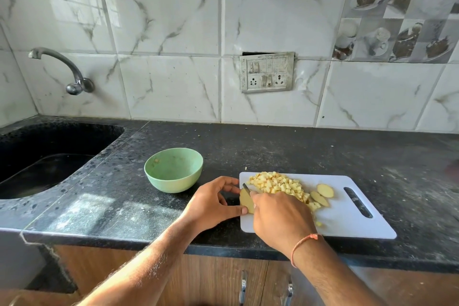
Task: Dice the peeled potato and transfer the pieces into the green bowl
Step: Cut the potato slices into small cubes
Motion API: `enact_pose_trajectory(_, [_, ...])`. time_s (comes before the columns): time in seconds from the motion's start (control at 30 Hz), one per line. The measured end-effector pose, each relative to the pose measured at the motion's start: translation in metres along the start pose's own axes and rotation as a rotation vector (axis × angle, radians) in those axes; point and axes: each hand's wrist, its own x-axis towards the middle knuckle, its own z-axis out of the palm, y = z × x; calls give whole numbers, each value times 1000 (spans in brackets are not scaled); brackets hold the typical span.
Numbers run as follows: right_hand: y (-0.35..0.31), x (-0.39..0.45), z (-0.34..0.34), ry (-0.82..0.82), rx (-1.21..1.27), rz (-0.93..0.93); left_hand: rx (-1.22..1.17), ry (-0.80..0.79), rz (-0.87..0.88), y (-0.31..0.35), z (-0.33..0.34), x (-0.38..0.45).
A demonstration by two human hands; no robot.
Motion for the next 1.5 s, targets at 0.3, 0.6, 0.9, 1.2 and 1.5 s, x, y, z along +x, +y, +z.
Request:
enact_pose_trajectory(0.3, [2, -2, 3, 35, 42, 17, 9, 8, -3, 3, 1, -1])
enact_pose_trajectory(0.6, [-5, -3, 3, 15, 19, 8, 7, 13, -11, 3, 1, -1])
enact_pose_trajectory(0.9, [-12, -10, 11, -85, -34, 3, 3, 21, -13, 6, 1, -2])
enact_pose_trajectory(1.2, [3, -44, 6, -118, -2, -25, -6, 24, -17, 6, 1, -2])
enact_pose_trajectory(1.5, [12, -80, -9, -181, 77, -35, 3, 13, -27, 8, -2, -4])
